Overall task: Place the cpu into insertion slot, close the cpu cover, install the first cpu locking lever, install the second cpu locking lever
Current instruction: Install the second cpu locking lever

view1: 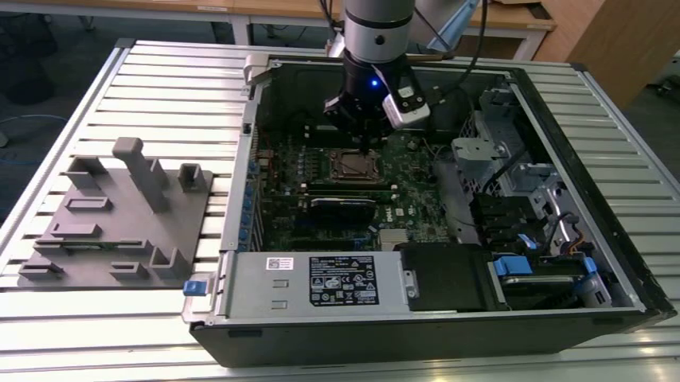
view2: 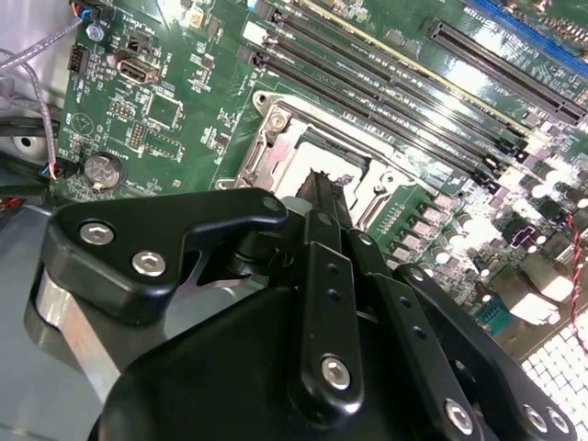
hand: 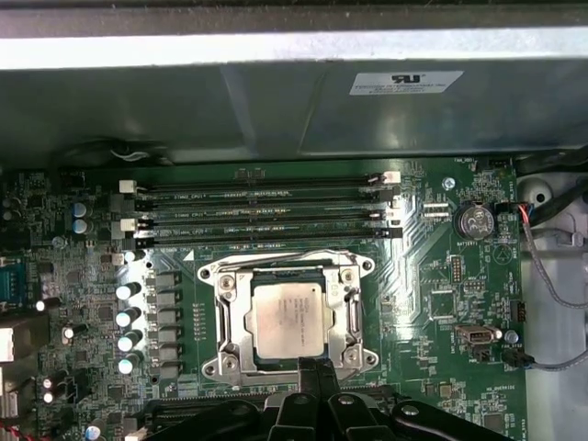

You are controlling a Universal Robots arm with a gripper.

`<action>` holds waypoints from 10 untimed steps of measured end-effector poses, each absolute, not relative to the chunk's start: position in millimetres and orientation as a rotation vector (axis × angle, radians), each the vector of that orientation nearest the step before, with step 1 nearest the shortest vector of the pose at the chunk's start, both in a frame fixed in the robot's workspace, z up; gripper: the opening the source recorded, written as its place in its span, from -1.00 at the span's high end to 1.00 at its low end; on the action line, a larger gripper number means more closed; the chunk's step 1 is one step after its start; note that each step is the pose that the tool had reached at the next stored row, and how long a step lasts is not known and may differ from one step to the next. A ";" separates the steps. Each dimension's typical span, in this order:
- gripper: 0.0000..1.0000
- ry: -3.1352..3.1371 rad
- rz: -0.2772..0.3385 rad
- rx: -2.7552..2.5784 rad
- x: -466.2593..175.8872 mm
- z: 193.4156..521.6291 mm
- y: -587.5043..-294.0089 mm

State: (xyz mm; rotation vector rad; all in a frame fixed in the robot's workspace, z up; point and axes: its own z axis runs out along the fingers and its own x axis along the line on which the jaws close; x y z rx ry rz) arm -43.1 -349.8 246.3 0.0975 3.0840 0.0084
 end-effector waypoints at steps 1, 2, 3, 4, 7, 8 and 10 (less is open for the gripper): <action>0.80 3.084 0.008 0.098 -43.3 246.2 -350.2; 0.80 3.084 0.008 0.098 -43.5 246.0 -350.7; 0.80 3.084 0.009 0.098 -43.7 245.9 -350.9; 0.80 3.084 0.009 0.098 -44.2 245.6 -351.2; 0.80 3.084 0.009 0.098 -46.1 245.0 -352.0; 0.80 3.084 0.009 0.098 -46.9 244.9 -352.2; 0.80 3.084 0.008 0.098 -47.6 244.8 -352.3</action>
